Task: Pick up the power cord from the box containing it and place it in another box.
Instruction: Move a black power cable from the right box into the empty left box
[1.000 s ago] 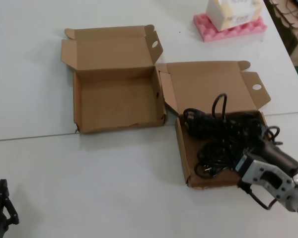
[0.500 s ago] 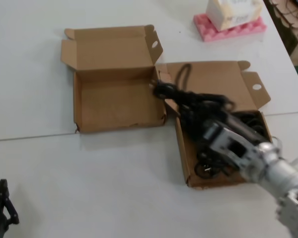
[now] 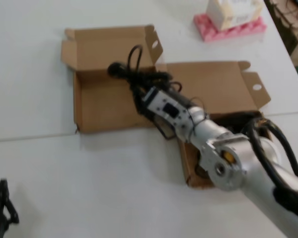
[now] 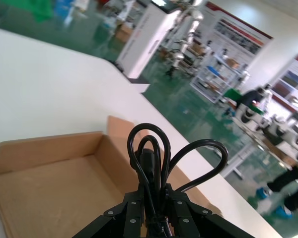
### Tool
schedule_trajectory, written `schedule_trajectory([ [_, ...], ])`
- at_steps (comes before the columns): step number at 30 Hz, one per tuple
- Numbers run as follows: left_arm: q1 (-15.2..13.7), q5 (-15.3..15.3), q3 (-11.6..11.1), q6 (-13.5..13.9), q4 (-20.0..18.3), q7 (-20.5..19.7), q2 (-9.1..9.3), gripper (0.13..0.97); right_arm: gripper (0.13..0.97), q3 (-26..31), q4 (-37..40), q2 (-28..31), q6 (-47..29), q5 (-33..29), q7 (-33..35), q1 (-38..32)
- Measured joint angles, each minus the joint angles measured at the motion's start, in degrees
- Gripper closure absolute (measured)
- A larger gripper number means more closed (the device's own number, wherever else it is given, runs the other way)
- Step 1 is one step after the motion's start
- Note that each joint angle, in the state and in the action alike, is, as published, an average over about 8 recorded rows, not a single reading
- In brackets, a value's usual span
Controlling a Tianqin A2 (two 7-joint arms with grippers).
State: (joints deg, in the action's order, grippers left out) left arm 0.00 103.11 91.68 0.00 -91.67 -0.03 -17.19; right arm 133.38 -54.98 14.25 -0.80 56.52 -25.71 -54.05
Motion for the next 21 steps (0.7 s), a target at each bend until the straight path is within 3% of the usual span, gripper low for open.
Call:
schedule_trajectory([
  [10, 0.0, 0.0, 0.0, 0.0, 0.0, 0.0, 0.0, 0.934, 0.872, 19.9, 24.7, -9.0, 10.1, 3.4, 0.0, -12.1],
  [15, 0.0, 0.0, 0.0, 0.0, 0.0, 0.0, 0.0, 0.934, 0.872, 23.1, 32.1, -12.5, 12.2, 6.5, 0.0, -14.6],
  [21, 0.0, 0.0, 0.0, 0.0, 0.0, 0.0, 0.0, 0.934, 0.852, 24.1, 33.6, -13.9, 11.5, 11.6, 0.0, -15.5],
])
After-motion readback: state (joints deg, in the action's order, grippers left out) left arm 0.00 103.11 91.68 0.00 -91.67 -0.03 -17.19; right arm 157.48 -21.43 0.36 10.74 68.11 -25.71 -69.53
